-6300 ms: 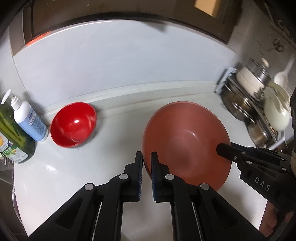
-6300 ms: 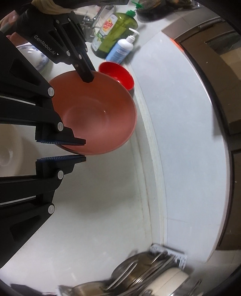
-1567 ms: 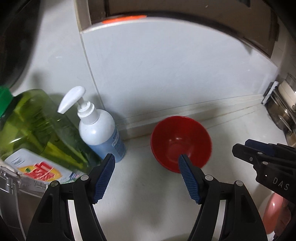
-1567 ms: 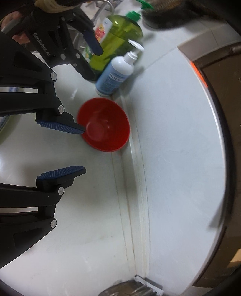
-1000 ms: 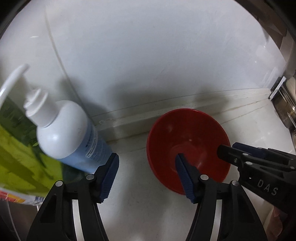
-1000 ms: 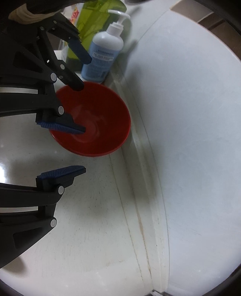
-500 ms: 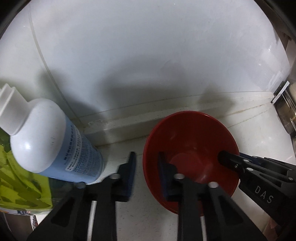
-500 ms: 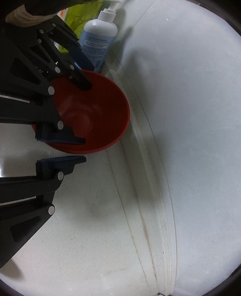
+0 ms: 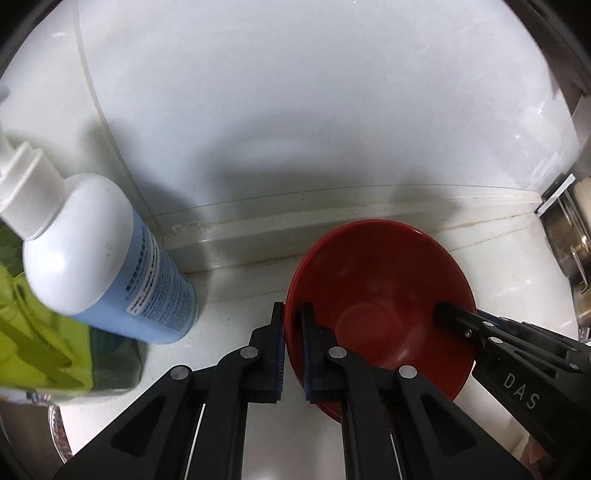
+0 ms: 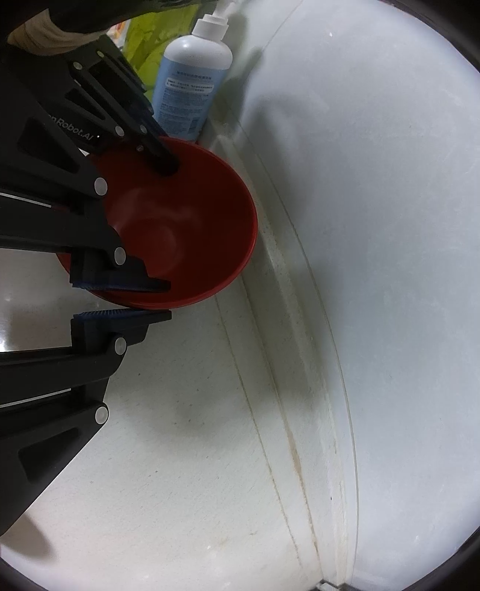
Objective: Organize plates and bowls
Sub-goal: 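Carry the red bowl with both tools over the pink bowl, then lower the red bowl into the pink bowl and open both tools, then close both tools on the rims of the nested bowls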
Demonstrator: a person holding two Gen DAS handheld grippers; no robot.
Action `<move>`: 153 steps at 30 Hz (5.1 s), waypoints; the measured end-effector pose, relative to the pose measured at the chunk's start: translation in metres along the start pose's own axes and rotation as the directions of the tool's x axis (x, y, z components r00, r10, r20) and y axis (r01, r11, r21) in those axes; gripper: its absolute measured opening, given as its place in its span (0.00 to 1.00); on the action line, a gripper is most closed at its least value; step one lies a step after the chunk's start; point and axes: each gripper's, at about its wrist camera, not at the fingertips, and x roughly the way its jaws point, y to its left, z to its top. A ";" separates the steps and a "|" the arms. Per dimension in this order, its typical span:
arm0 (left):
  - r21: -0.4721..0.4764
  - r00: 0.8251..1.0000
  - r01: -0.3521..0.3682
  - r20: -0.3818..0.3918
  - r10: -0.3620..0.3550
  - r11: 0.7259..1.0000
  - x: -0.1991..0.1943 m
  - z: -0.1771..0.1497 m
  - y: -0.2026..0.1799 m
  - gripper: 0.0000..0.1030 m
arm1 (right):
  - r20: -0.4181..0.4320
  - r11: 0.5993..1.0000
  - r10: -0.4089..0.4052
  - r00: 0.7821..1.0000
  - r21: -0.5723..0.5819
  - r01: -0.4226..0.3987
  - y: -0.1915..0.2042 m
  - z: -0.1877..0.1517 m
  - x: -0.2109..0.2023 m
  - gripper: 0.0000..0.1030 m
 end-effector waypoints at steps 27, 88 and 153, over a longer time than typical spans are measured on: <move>0.154 0.987 0.085 0.119 -0.104 0.984 -0.128 -0.074 -0.074 0.09 | 0.152 0.999 -0.030 0.988 0.044 0.023 -0.029 -0.093 -0.139 0.10; 0.351 0.983 0.184 -0.084 -0.165 0.918 -0.116 -0.200 -0.252 0.10 | 0.082 0.965 -0.179 0.980 0.208 0.159 -0.209 -0.227 -0.183 0.10; 0.293 0.960 0.222 -0.235 -0.155 0.930 -0.072 -0.195 -0.249 0.26 | 0.008 0.947 -0.073 0.997 0.314 0.067 -0.237 -0.236 -0.137 0.27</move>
